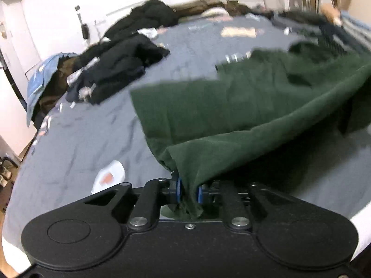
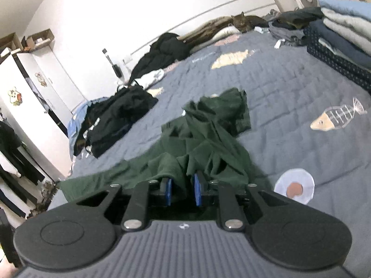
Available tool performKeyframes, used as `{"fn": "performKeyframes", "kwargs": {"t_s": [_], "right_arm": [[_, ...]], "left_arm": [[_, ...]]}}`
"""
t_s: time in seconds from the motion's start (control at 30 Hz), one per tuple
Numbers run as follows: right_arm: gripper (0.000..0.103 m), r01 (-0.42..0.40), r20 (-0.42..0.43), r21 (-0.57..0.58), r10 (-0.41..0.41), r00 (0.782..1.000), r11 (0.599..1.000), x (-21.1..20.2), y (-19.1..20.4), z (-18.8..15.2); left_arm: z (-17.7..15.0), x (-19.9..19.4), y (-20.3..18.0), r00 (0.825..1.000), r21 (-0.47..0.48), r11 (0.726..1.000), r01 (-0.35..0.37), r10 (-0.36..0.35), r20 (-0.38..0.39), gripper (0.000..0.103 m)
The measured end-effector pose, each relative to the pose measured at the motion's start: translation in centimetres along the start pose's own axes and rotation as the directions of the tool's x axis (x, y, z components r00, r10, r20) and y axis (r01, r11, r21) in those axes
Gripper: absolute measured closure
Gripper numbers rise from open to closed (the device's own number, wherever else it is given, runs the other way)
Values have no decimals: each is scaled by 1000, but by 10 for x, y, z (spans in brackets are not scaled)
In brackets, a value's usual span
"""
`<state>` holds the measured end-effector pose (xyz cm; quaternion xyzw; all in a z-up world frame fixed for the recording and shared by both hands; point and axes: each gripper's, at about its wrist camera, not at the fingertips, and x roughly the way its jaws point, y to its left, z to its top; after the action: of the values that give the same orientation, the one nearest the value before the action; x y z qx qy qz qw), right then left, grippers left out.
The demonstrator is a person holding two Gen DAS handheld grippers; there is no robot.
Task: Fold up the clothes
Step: 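Lower the held garment edges onto the bed with both grippers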
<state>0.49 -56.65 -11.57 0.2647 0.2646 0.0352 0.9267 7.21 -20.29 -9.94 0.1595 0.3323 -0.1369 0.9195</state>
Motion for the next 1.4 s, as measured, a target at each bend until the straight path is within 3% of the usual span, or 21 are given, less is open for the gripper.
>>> {"fn": "performKeyframes", "kwargs": {"t_s": [0.13, 0.3, 0.57, 0.67, 0.8, 0.93, 1.07, 1.17, 1.27, 1.4], "right_arm": [[86, -40, 53, 17, 39, 998, 999, -7, 11, 26], [88, -111, 98, 26, 108, 989, 993, -20, 29, 63], [89, -208, 150, 30, 202, 968, 978, -66, 58, 113], [89, -200, 109, -18, 201, 974, 980, -80, 63, 109], [89, -177, 34, -60, 179, 983, 982, -89, 62, 92], [89, -138, -72, 3, 138, 988, 990, -78, 39, 53], [90, -118, -130, 73, 127, 983, 990, -71, 24, 24], [90, -121, -130, 80, 131, 983, 989, -65, 24, 31], [90, -124, -127, 69, 132, 983, 990, -48, 29, 57], [90, -102, -115, 54, 108, 987, 993, 5, 42, 125]], "left_arm": [[47, -41, 24, 992, -27, 999, 25, -22, 121, 92], [105, -96, 45, 962, -23, 998, 64, -55, 268, 92], [146, -158, 54, 919, 15, 984, 180, -174, 353, 93], [137, -165, 58, 914, -1, 966, 259, -245, 324, 93], [99, -138, 54, 926, -54, 940, 337, -321, 201, 93], [49, -104, 49, 922, -147, 910, 388, -383, 63, 93], [32, -90, 55, 910, -199, 891, 408, -414, 8, 93], [46, -76, 66, 909, -220, 887, 406, -418, -8, 93], [84, -49, 78, 908, -242, 883, 403, -419, -20, 93], [189, -4, 84, 942, -184, 926, 328, -336, -14, 93]]}}
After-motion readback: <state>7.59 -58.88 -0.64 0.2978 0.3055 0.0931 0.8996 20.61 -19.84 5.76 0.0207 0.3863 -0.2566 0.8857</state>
